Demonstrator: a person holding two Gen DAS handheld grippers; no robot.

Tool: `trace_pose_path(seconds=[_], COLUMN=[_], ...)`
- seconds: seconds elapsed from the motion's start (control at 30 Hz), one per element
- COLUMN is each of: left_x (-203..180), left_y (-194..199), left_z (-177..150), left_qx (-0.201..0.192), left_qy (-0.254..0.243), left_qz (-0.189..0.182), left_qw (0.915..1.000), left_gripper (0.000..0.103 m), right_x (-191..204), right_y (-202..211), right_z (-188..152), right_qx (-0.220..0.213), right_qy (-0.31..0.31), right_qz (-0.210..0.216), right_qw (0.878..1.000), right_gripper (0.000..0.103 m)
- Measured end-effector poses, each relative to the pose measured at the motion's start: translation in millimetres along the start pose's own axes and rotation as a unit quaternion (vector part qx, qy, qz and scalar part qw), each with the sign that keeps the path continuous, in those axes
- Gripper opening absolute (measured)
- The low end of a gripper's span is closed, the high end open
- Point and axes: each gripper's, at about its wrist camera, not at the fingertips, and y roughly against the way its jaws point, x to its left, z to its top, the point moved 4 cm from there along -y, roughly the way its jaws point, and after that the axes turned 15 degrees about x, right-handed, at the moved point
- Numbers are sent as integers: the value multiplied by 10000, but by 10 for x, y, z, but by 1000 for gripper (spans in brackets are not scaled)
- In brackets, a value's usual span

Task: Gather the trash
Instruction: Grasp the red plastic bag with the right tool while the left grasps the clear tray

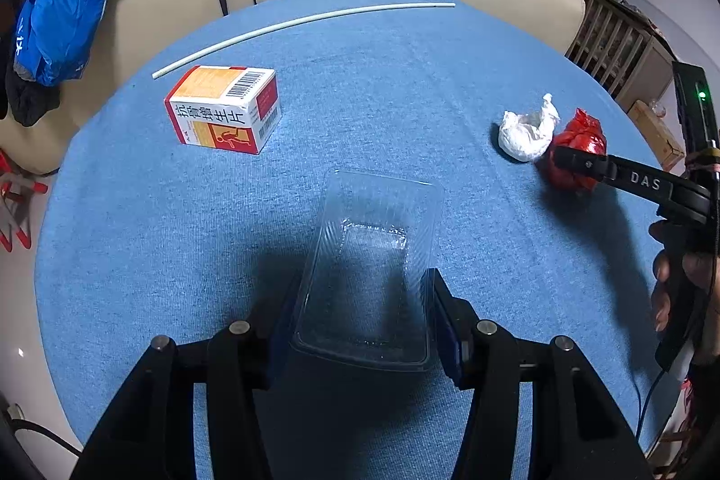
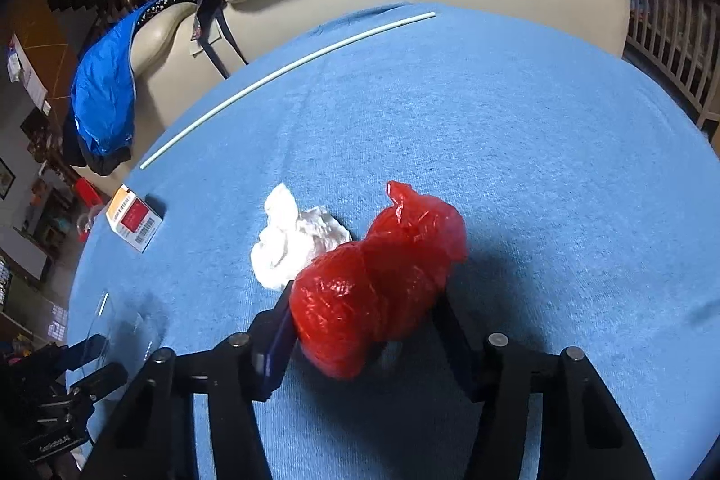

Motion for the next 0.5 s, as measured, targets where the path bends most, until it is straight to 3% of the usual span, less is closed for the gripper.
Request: trace_pose_path(seconds=[0.5], left_x=[-217], left_y=[245], left_z=[-257], left_qx=[-143], left_qy=[65], left_qz=[37], left_qw=[9999], left_gripper=[56], right_x=[-6], right_y=[533], right_z=[-615], right_qx=[-218], right_qy=[156], right_qz=[99], right_qw=[9996], right_gripper=[60])
